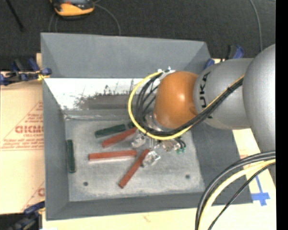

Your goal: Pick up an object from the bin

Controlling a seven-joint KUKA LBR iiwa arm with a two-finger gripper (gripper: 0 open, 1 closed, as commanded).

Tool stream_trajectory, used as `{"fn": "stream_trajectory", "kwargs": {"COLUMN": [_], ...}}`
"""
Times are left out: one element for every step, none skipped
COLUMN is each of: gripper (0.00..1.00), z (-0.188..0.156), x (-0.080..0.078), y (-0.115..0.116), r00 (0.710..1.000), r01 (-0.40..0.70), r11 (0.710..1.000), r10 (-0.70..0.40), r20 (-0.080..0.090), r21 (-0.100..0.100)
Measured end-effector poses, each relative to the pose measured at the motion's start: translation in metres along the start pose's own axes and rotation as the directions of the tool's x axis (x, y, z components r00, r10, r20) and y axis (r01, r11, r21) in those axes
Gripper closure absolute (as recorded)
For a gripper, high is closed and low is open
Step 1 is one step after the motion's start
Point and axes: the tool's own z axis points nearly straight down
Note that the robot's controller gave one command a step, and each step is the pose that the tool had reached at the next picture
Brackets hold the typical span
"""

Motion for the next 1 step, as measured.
{"fn": "stream_trajectory", "kwargs": {"gripper": [1.0], "z": [-0.1513], "x": [-0.0233], "y": [-0.0024], "r00": [0.998], "r01": [0.058], "r11": [0.998], "r10": [-0.058], "r20": [0.013], "r21": [-0.003]}}
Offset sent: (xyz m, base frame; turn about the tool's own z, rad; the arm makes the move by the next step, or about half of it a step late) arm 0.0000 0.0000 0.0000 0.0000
